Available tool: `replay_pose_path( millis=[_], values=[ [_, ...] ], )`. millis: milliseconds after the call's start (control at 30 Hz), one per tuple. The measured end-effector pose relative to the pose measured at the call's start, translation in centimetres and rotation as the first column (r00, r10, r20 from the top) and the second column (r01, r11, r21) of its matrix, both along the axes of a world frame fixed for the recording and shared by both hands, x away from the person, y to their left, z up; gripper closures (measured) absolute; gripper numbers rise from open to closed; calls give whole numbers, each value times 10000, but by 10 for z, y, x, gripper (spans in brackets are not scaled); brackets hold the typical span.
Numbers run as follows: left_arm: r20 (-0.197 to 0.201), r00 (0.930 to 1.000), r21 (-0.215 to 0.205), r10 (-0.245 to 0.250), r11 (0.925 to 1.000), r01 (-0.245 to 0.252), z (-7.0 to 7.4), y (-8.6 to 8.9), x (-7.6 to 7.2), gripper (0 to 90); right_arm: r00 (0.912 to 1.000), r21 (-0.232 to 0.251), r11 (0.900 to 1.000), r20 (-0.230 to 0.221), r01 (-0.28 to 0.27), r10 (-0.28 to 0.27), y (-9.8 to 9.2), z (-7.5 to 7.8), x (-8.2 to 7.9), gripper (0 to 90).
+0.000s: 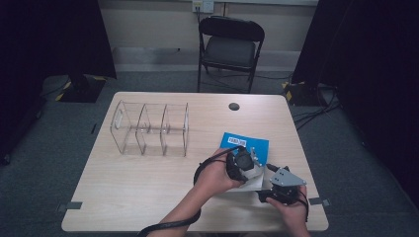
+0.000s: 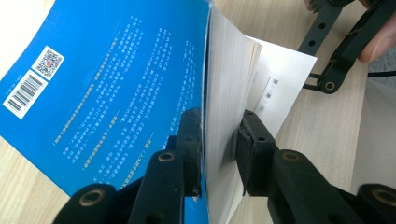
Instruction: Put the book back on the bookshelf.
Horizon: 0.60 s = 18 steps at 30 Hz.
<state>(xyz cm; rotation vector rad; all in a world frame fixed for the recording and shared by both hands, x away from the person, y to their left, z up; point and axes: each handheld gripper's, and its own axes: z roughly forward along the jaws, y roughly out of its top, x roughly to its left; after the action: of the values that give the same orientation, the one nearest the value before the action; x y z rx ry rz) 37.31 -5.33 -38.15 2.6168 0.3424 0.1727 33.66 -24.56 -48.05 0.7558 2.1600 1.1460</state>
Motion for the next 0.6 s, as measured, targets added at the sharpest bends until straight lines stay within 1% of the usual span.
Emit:
replay_pose_path(
  millis=[33,67,133,167,267,400,433,467,500,600],
  values=[
    [-13,10000,-36,92,10000,-92,0,0,0,731,10000,-29,10000,76,-6,6,1,0,0,130],
    [2,10000,-42,52,10000,-52,0,1,0,731,9999,-82,10000,145,-26,27,1,1,0,130],
    [-34,9999,-54,111,9999,-112,0,1,-1,731,9999,-103,9999,163,-49,51,2,1,0,129],
    [37,10000,-26,73,10000,-73,0,1,-1,732,9999,-109,9999,143,-70,71,2,1,0,129],
    [25,10000,31,-39,10000,39,1,1,-1,732,9997,-87,9999,200,-100,101,2,1,0,129],
    [7,10000,182,-73,9998,73,8,0,0,733,9997,73,9999,198,-112,111,2,3,0,127],
    [-41,10000,155,-76,9999,77,9,0,0,734,9998,212,9997,184,-112,108,2,5,0,127],
    [-18,10000,193,-90,9998,91,11,0,1,734,9998,252,9996,166,-146,141,1,6,0,126],
    [-60,9999,132,-85,9999,86,12,0,1,734,9996,271,9995,216,-179,173,1,6,1,126],
    [-52,10000,160,-73,9998,74,13,0,1,734,9996,255,9995,208,-196,191,1,8,1,122]
  ],
)
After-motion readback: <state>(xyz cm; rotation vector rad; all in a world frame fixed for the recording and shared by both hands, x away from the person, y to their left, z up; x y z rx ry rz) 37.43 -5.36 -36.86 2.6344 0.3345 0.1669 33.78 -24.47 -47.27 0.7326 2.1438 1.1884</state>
